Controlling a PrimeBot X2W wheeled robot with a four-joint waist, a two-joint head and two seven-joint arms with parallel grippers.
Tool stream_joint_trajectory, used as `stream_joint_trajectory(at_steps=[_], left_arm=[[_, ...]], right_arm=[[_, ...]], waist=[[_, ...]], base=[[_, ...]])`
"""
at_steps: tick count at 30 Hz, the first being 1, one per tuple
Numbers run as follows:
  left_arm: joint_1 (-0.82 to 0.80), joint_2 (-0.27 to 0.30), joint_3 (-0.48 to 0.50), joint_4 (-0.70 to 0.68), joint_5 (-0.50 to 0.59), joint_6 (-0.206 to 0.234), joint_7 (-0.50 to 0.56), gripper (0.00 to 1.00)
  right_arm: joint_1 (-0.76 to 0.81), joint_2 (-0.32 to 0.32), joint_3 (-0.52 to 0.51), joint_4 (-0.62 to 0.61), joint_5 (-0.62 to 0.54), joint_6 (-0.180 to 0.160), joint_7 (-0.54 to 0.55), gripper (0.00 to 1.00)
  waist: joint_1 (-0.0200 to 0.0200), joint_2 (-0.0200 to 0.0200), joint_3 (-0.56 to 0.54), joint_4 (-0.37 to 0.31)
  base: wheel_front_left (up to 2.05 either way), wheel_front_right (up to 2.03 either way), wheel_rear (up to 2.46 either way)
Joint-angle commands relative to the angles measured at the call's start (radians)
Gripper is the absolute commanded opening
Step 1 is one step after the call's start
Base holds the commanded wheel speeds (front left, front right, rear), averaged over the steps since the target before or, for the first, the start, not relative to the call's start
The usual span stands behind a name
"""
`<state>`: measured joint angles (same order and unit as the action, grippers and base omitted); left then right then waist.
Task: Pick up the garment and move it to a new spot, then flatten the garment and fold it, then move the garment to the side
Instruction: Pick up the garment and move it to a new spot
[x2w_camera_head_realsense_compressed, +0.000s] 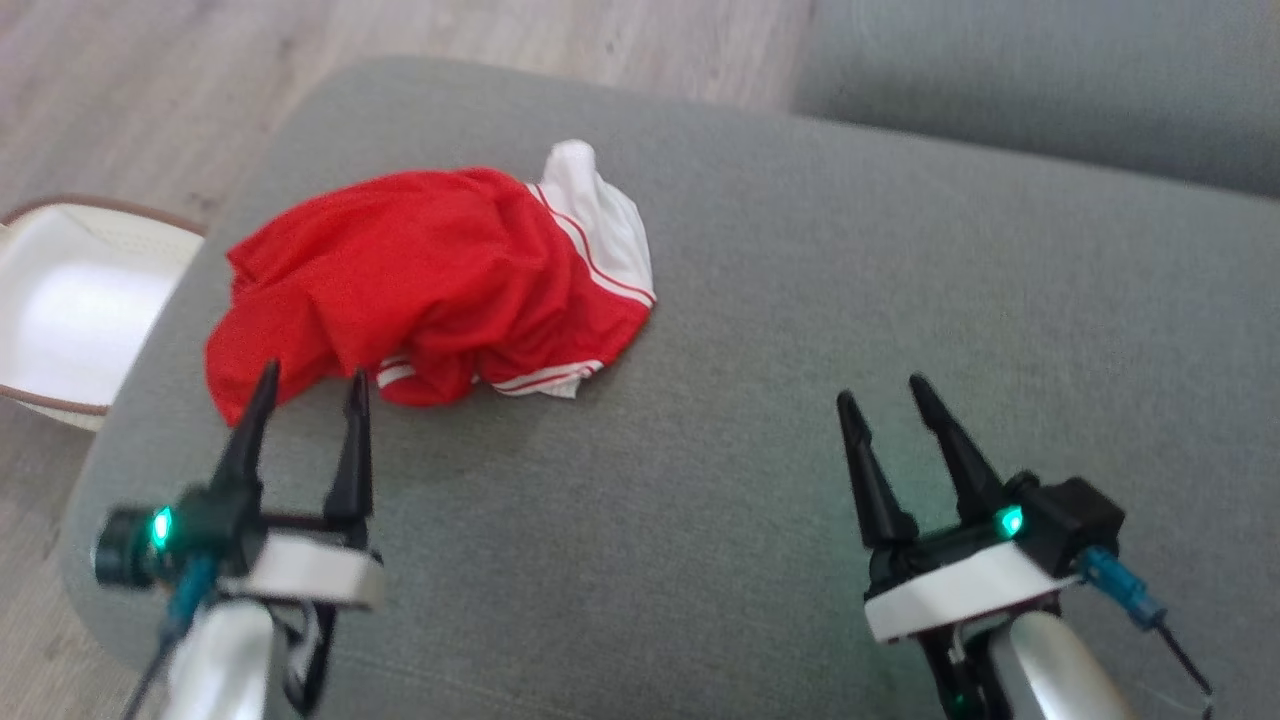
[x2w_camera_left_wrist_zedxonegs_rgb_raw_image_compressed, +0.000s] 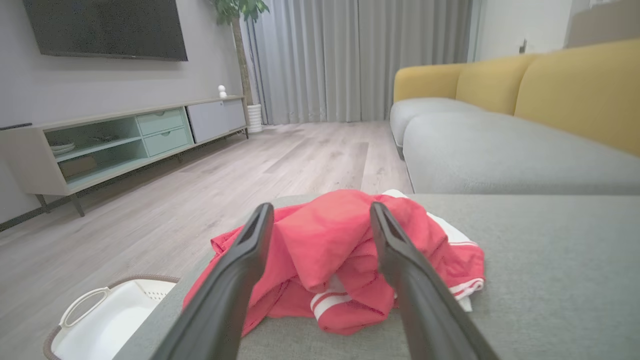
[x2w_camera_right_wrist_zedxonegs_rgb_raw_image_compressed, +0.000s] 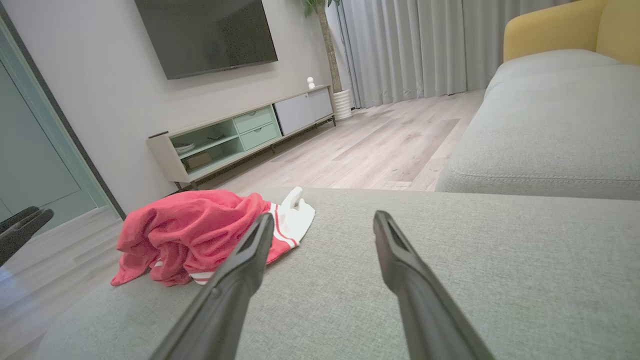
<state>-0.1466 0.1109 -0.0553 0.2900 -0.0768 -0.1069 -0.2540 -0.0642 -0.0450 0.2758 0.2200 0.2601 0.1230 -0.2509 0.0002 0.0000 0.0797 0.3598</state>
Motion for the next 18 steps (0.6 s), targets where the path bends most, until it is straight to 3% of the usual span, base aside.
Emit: stream_joint_trajectory(at_steps=[1,12,18], left_arm=[[-0.100,0.053,0.017,0.034,0.015,-0.009,-0.008,1.00],[-0.400,0.214,-0.120,0.429,0.032,-0.023,0.032,1.00],[-0.487,0.239,-0.150,0.563,-0.007,-0.023,0.043,1.00]], right_arm=[[-0.048,-0.005,0.009,-0.040,-0.015,0.008,-0.011,1.00],[-0.093,-0.005,-0.002,-0.045,-0.044,0.008,-0.011,1.00],[-0.101,-0.005,-0.008,-0.044,-0.048,0.008,-0.011,1.00]], waist=[[-0.0002,0.0000,0.058,-0.033],[-0.0002,0.0000,0.144,-0.106],[-0.0002,0.0000,0.163,-0.123]], base=[[0.00,0.00,0.00],[0.00,0.00,0.00],[0.00,0.00,0.00]])
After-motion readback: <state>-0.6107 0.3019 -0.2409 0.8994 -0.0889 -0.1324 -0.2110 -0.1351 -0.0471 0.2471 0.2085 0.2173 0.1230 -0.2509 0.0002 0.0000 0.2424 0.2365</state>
